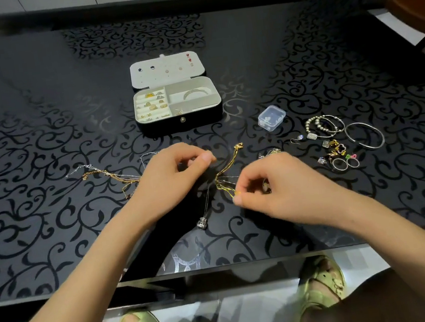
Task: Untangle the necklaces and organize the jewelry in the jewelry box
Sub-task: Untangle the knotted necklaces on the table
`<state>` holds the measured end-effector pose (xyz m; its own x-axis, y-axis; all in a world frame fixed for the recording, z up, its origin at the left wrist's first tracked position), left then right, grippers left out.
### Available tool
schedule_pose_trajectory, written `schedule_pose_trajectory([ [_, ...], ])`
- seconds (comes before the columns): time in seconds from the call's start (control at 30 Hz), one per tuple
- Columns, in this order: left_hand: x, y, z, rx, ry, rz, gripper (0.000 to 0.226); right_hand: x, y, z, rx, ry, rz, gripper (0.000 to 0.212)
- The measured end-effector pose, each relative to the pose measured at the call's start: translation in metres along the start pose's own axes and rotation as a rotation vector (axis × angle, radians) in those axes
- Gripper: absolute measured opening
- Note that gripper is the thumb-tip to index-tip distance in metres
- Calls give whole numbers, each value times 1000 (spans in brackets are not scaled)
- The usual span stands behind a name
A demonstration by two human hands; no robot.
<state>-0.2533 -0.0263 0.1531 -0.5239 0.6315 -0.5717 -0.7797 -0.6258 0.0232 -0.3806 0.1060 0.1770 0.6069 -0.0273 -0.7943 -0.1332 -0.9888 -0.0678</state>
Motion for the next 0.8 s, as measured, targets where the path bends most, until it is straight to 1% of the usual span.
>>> schedule_pose_trajectory([
  [0.07, -1, -2, -5, -17, 136, 71, 10, 8, -4, -2, -39, -158, -58, 14],
  [0.13, 0, -6, -7, -16, 297, 87, 9, 12, -5, -3, -59, -265, -115, 15],
  [0.23, 4, -13, -8, 10, 416, 55, 11, 10, -4, -2, -35, -289, -169, 21],
  [0.27, 6, -15, -8, 12, 421, 47, 13, 8, -2, -2, -31, -294, -147, 22],
  [0.33, 9, -18, -7, 22, 428, 31, 17, 4, 3, 1, -7, -317, -50, 21],
  [0.43, 13, -20, -5, 46, 459, -11, 19, -2, 16, 10, 67, -339, 78, 14],
  [0.5, 13, -20, -6, 54, 467, -27, 16, -2, 24, 15, 104, -339, 82, 11],
  [0.57, 12, -19, -8, 71, 496, -13, 8, 0, 30, 19, 129, -343, 45, 14],
  [0.7, 2, -15, -17, 123, 578, 61, 13, 3, 36, 22, 144, -327, 36, 15],
  [0.8, -1, -15, -18, 144, 598, 65, 7, 4, 37, 23, 191, -312, 34, 12],
])
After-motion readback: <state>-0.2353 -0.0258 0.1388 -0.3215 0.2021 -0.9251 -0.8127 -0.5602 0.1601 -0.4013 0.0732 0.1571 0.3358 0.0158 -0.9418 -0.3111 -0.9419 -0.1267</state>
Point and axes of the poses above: each hand's wrist, its own y-axis towards the middle knuckle, its own x-axis out of the palm, z = x × y, the point moved 2 cm from there along y, towards the middle knuckle, and after that the axes turned 2 degrees about -z, right-handed, at the moved point
